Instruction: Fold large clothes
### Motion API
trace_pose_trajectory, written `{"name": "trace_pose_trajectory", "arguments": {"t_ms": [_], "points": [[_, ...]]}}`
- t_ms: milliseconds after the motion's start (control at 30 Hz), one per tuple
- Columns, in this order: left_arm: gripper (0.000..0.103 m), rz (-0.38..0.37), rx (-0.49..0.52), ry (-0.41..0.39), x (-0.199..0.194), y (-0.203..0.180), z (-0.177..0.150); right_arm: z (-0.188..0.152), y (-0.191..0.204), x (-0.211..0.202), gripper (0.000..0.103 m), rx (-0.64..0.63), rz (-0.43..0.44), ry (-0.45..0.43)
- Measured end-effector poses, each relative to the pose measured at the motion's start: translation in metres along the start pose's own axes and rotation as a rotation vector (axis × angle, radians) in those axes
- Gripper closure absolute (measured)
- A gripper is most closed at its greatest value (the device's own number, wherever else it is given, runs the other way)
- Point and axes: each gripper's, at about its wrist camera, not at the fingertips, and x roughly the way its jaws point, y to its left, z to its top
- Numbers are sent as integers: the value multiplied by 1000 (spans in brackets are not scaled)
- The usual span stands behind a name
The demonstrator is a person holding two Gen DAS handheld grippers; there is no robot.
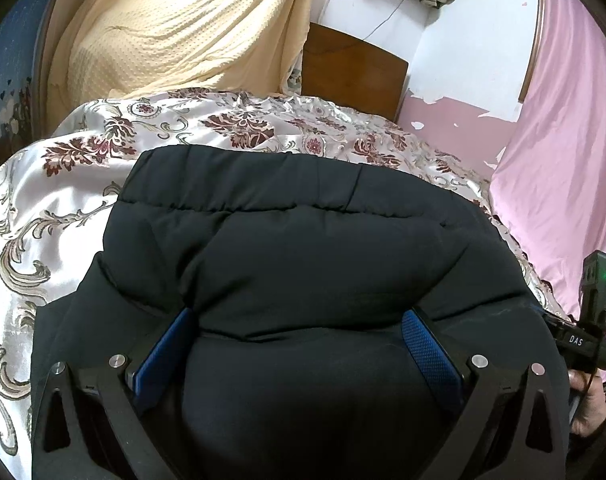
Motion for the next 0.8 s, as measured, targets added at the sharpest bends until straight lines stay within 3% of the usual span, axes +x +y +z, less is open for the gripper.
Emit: {"name": "trace_pose_trajectory", "arguments": {"t_ms": [200, 400, 467, 567, 800], "points": [[0, -21, -33, 19, -16, 16, 0, -5, -1, -15, 1, 6, 0, -31], [0, 51, -141, -6, -57, 63, -8, -16, -19, -52, 1, 42, -24, -71], [0, 96, -166, 13, -64, 78, -10, -19, -29, -70, 1, 71, -64, -98], [0, 101, -201, 44, -69, 96, -17, -24, -49, -89, 1, 119, -61, -101], [0, -7, -229, 138, -63, 122, -33, -33, -80, -98, 1, 74, -81, -19]]}}
